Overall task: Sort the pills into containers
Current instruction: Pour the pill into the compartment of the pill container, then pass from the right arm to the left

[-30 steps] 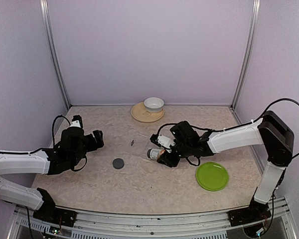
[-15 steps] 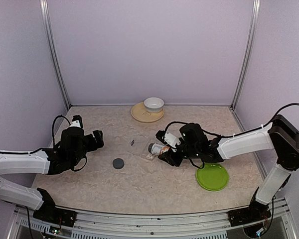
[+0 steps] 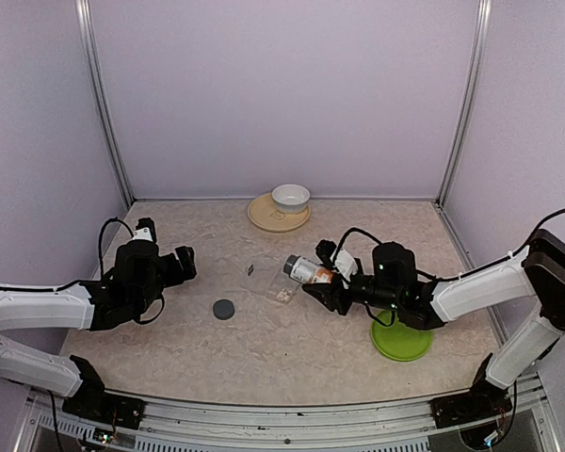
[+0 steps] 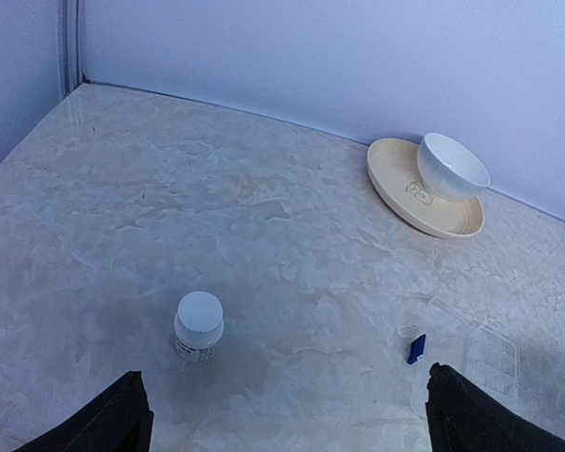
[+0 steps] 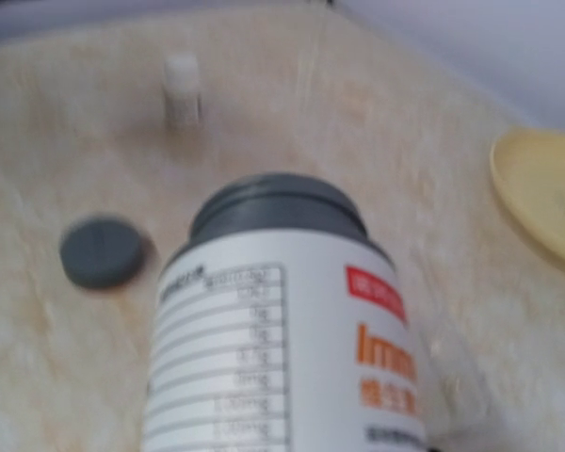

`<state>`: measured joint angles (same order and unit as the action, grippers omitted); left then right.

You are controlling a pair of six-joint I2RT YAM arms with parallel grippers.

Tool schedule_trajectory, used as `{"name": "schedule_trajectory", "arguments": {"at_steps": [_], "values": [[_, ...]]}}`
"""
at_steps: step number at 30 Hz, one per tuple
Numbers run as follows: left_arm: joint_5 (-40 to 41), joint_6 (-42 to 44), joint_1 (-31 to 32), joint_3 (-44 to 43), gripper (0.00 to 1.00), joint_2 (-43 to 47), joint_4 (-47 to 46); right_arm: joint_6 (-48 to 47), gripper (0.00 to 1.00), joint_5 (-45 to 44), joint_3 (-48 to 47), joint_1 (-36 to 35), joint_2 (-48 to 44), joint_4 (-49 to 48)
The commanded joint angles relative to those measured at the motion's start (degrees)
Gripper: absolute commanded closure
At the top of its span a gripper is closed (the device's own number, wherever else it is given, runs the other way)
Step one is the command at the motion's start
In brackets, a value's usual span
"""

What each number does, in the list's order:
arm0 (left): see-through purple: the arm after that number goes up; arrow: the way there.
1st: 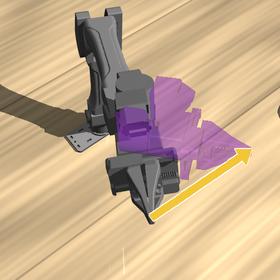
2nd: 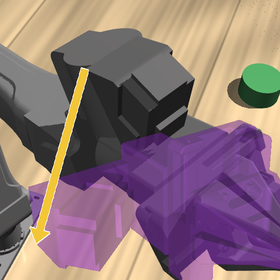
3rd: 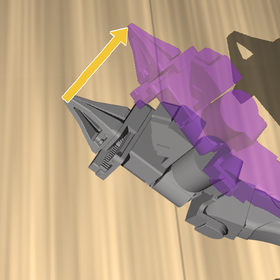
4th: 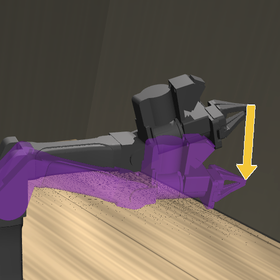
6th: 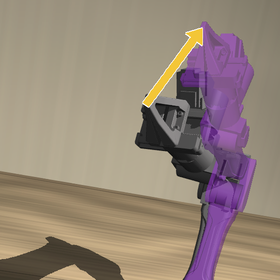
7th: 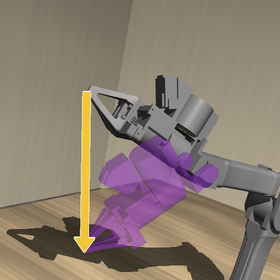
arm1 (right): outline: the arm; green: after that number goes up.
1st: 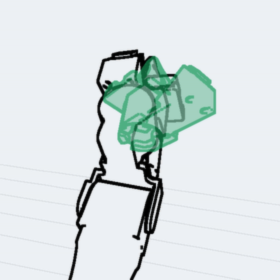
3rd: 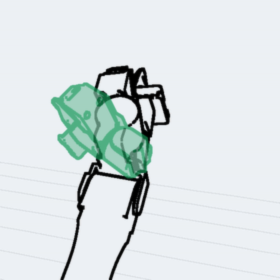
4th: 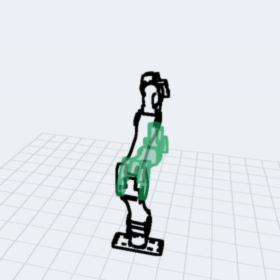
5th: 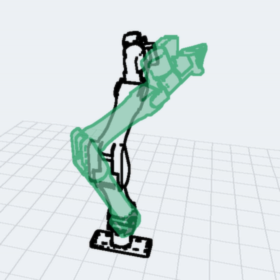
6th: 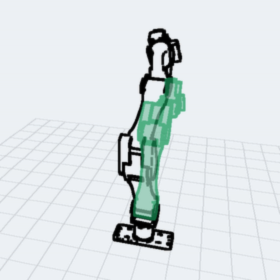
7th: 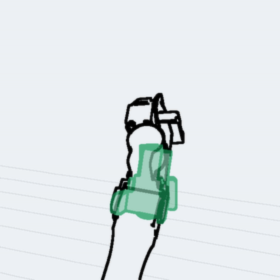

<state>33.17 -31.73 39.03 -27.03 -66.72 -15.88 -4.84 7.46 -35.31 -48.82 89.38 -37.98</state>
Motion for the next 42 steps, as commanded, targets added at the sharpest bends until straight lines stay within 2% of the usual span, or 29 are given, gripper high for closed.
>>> {"name": "schedule_trajectory", "arguments": {"at_steps": [1,4,10,12,15,17,23,27,30,33,35,38,42], "values": [[-0.3,-0.4,-0.2,0.4,0.01,0.3,-1.0,2.0,0.92,3.7,3.6,0.4,-2.0,-16.8],[-0.3,-0.4,-0.3,0.4,0.01,0.2,-0.9,2.9,0.92,5.8,6.7,0.5,-1.5,-25.4],[-0.4,-0.4,-0.3,0.3,0.01,0.2,-1.0,4.0,0.92,10.4,9.9,0.8,0.1,-36.6],[-0.4,-0.4,-0.3,0.4,0.01,0.3,-1.0,3.0,0.91,13.8,11.9,0.7,1.3,-43.8],[-0.4,-0.4,-0.3,0.4,0.01,0.2,-1.0,0.6,0.90,18.3,15.8,0.8,5.6,-60.8],[-0.4,-0.4,-0.3,0.3,0.01,0.1,-1.1,0.2,0.90,20.2,16.8,0.8,7.8,-66.2],[-0.4,-0.3,-0.2,0.3,0.01,-0.1,-1.0,-0.8,0.84,30.9,14.6,1.1,9.7,-65.2],[-0.4,-0.2,-0.2,0.2,0.01,0.0,-1.0,-0.4,0.79,42.0,12.9,1.6,9.9,-64.2],[-0.4,-0.1,-0.3,0.2,0.01,-0.2,-0.9,0.0,0.77,49.6,10.3,1.7,8.3,-57.3],[-0.4,0.0,-0.3,0.1,0.01,-0.3,-0.9,1.5,0.80,59.7,5.7,2.4,7.1,-48.4],[-0.4,0.0,-0.3,0.1,0.01,-0.3,-0.8,6.3,0.87,68.6,1.0,3.3,7.6,-44.0],[-0.4,0.0,-0.3,0.0,0.01,-0.1,-0.7,20.0,0.92,79.1,-6.0,3.9,9.9,-46.1],[-0.1,0.2,-0.3,0.1,0.01,0.2,-0.6,46.9,0.91,86.7,-11.8,3.9,14.6,-65.5]]}}
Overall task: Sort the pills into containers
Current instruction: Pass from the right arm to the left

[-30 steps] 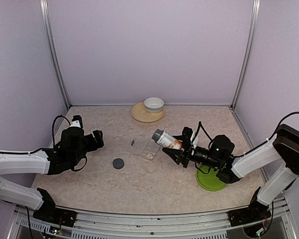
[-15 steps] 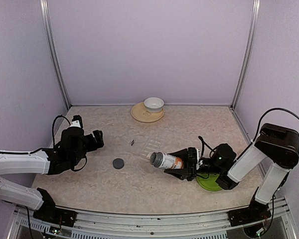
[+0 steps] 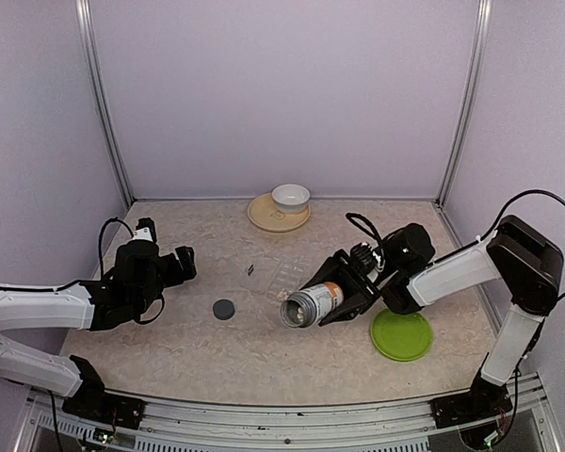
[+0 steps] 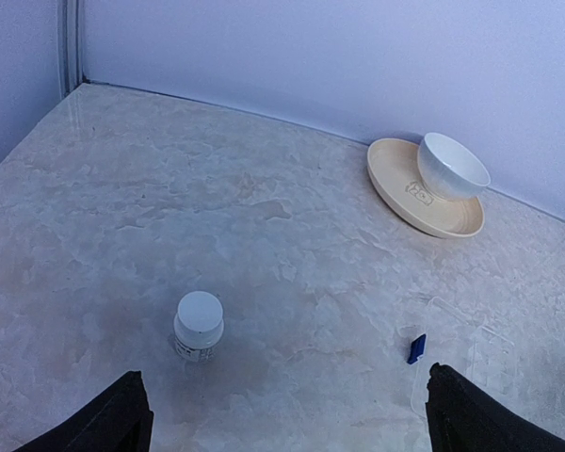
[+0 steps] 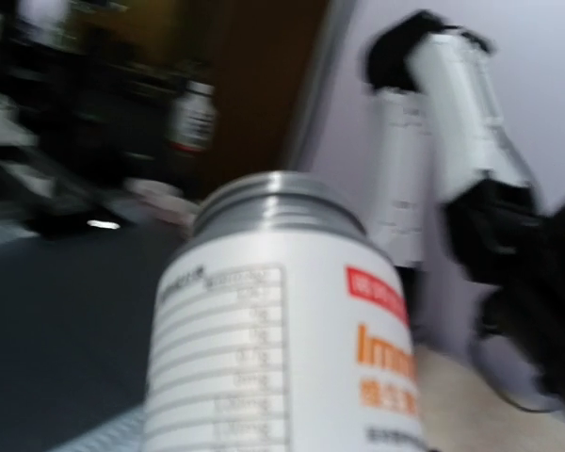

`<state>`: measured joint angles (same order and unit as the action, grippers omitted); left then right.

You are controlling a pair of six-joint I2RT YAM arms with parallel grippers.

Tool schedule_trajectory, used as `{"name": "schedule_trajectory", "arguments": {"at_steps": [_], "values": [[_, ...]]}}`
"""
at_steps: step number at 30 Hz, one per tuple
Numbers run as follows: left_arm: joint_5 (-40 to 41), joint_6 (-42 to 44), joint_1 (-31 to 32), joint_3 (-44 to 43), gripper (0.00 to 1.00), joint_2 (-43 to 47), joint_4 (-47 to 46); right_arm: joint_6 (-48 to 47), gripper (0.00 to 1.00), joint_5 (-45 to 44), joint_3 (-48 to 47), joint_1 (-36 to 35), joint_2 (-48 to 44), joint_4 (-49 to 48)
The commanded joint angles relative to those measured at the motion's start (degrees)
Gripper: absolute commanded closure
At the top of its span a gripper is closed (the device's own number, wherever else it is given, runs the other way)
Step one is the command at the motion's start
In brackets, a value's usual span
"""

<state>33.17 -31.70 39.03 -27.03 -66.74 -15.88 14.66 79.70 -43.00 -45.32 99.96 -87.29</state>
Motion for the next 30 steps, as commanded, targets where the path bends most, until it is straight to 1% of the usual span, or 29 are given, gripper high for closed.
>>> {"name": "schedule_trajectory", "arguments": {"at_steps": [1,3,5,8,10,11,13,17,18,20,21,22,25,28,30], "values": [[-0.1,0.1,-0.3,0.1,0.01,0.4,-0.6,30.9,0.91,16.5,-5.8,0.3,4.7,-16.8],[-0.1,0.1,-0.3,0.1,0.01,0.5,-0.5,36.0,0.90,19.9,-8.1,0.2,5.5,-17.1],[-0.1,0.1,-0.3,0.1,0.01,0.5,-0.5,39.0,0.90,22.5,-9.3,0.1,5.9,-16.3],[0.0,0.2,-0.3,0.1,0.01,0.5,-0.4,45.8,0.86,22.8,-11.3,0.1,6.5,-15.6],[-0.1,0.2,-0.4,0.1,0.01,0.2,-0.6,47.9,0.85,22.8,-13.2,-0.1,6.3,-13.3],[-0.2,0.2,-0.3,0.0,0.01,0.0,-0.7,47.8,0.83,22.7,-14.0,-0.2,5.8,-12.0],[-0.3,0.3,-0.3,-0.1,0.01,-0.4,-0.6,44.9,0.83,22.6,-15.0,-1.0,4.4,-8.4],[-0.1,0.4,-0.4,-0.2,0.01,-0.7,-0.5,32.5,0.87,22.7,-16.5,-2.6,0.9,5.5],[0.0,0.4,-0.4,-0.2,0.01,-0.7,-0.5,30.8,0.89,22.8,-16.4,-2.4,0.2,6.9],[-0.2,0.4,-0.4,-0.2,0.01,-0.6,-0.5,31.1,0.91,22.7,-15.4,-1.3,0.4,4.4],[-0.3,0.4,-0.4,-0.3,0.01,-0.5,-0.5,33.1,0.90,22.7,-15.1,-0.8,1.1,2.0],[-0.3,0.4,-0.3,-0.3,0.01,-0.4,-0.4,37.1,0.90,22.8,-14.8,-0.2,2.0,-2.4],[0.0,0.5,-0.4,-0.1,0.01,-0.1,-0.3,52.8,0.94,22.8,-15.7,0.6,5.8,-16.3],[0.2,0.5,-0.3,0.0,0.01,-0.2,-0.4,58.5,0.92,22.7,-16.4,0.8,6.7,-15.0],[0.2,0.5,-0.4,-0.2,0.01,-0.4,-0.5,60.7,0.94,22.8,-15.6,0.8,5.9,-17.0]]}}
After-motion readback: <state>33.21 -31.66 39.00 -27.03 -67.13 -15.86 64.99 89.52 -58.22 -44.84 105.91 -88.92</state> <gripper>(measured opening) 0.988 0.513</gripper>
